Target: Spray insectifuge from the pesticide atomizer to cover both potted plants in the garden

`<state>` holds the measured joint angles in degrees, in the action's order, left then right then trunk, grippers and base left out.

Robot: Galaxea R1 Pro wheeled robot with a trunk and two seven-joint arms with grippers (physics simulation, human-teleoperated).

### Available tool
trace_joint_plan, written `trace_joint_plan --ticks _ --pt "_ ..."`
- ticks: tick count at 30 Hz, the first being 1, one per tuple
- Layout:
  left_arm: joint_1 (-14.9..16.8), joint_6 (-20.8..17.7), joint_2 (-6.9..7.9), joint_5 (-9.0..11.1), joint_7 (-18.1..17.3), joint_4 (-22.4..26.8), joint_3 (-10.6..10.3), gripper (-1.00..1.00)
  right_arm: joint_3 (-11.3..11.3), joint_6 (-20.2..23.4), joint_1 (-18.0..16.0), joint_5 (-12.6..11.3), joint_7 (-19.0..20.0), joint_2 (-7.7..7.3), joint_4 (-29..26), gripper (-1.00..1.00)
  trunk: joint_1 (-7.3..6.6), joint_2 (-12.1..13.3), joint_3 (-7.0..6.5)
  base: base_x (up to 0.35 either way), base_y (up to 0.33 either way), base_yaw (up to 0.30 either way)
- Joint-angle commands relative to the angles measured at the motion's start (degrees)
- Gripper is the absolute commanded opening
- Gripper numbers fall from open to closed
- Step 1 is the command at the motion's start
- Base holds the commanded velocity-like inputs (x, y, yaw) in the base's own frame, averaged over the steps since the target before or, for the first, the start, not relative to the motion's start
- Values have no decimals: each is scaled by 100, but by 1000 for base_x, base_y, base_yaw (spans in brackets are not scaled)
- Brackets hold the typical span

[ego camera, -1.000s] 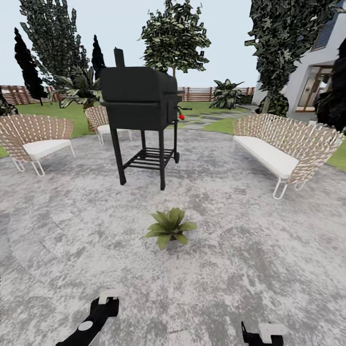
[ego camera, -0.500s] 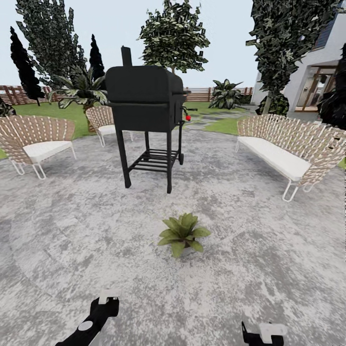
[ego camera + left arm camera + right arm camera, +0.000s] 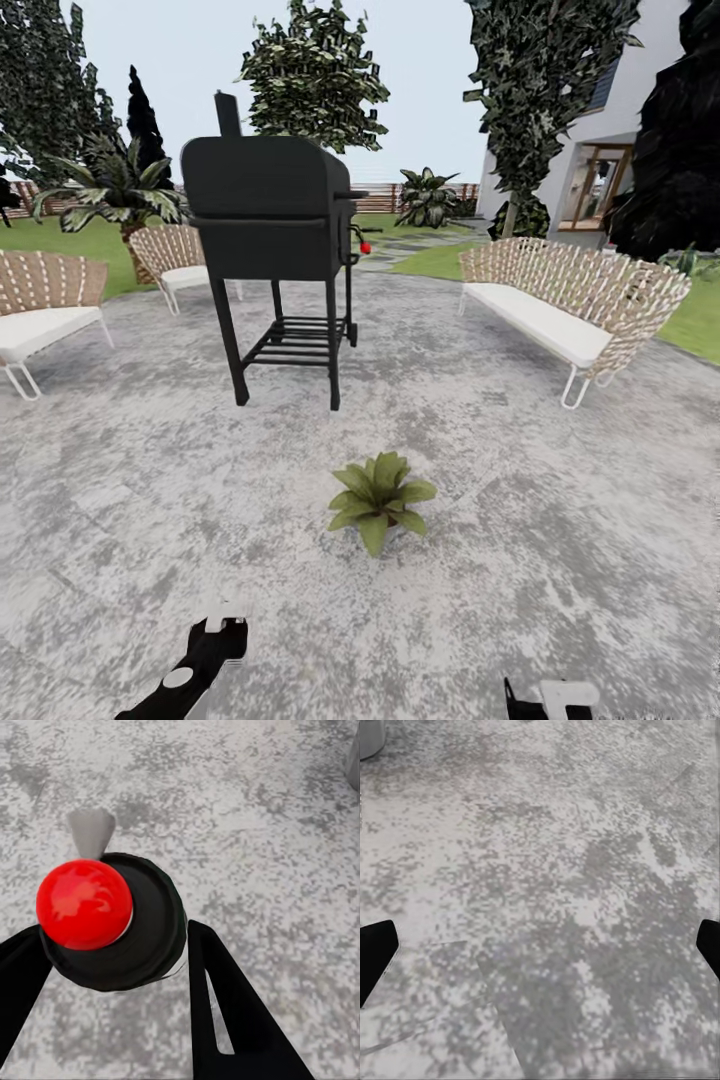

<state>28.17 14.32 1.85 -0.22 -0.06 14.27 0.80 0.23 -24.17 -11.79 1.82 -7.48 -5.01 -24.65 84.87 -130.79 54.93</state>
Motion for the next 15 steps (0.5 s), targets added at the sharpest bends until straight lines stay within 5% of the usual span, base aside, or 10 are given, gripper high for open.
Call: trace_joint_plan --ticks 1,15 --pt "2 18 0 0 -3 -3 8 -100 3 -15 -5 20 -26 0 4 100 0 -2 3 95 315 -255" --pt "2 18 0 4 -3 5 8 -100 3 -12 -3 20 -21 0 4 100 0 -2 -15 89 315 -257"
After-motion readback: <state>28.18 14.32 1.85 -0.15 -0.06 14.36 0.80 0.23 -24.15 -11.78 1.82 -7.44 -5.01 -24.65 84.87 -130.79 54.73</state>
